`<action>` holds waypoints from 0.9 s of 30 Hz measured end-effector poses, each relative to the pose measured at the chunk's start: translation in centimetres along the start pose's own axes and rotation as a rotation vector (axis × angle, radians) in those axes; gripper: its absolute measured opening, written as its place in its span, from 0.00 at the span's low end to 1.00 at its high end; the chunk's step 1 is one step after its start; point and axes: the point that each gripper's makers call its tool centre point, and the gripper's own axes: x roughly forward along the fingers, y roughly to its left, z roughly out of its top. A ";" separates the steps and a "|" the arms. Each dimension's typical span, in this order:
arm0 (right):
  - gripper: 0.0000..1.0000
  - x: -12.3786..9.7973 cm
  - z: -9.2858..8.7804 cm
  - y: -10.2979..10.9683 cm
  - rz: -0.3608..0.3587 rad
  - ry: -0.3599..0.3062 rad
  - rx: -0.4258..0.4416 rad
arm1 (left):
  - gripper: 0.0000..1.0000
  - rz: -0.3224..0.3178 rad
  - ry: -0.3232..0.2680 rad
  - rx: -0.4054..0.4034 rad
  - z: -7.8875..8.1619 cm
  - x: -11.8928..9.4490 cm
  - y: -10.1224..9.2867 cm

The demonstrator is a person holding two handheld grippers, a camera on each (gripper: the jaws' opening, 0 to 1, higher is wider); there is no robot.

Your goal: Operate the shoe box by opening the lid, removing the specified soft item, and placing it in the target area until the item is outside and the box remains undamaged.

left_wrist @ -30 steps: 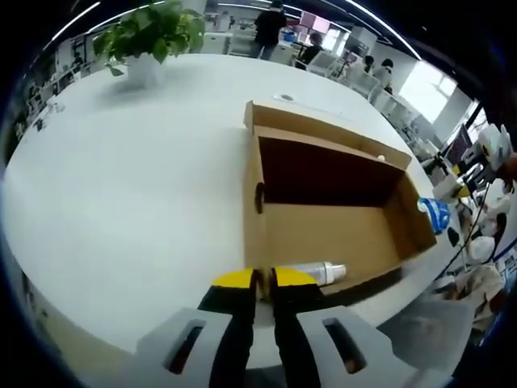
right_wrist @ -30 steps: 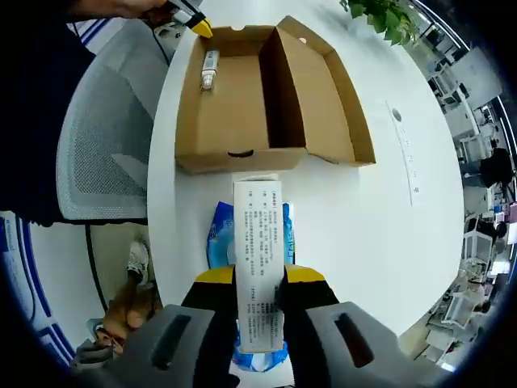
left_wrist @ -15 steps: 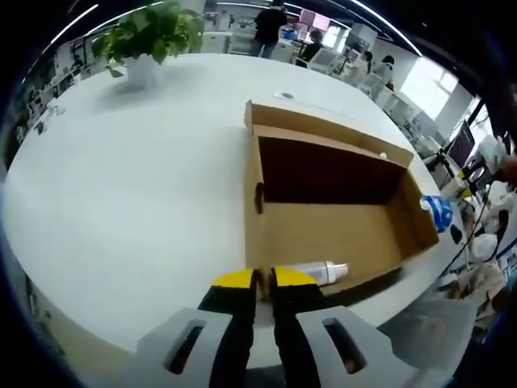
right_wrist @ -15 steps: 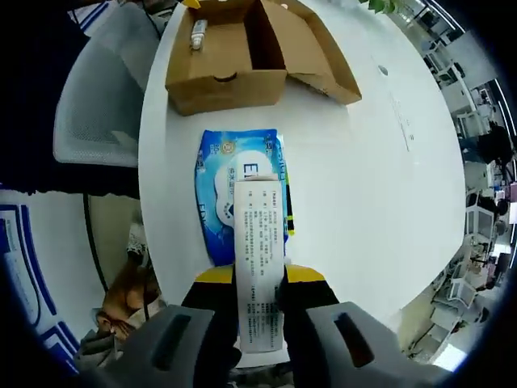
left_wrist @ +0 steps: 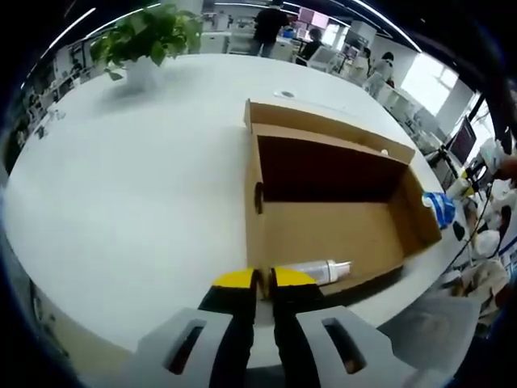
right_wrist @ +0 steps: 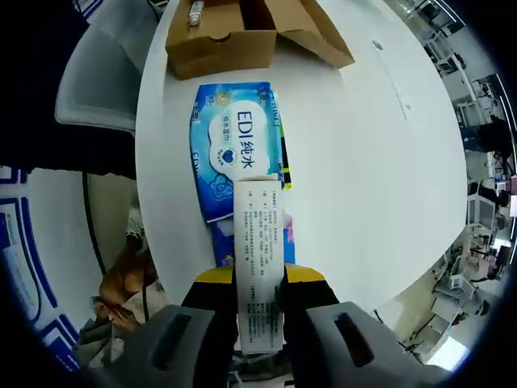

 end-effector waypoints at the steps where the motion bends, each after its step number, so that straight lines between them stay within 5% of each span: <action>1: 0.17 0.0 -0.3 0.1 0.001 0.004 0.000 | 0.03 0.000 0.001 -0.001 0.0 0.0 0.0; 12: 0.17 1.0 -1.9 -0.7 0.010 0.008 0.017 | 0.03 -0.001 0.000 0.001 0.0 0.1 0.1; 27: 0.17 1.6 -1.5 -4.4 -0.019 0.013 0.016 | 0.03 -0.006 -0.012 -0.007 0.1 0.0 0.0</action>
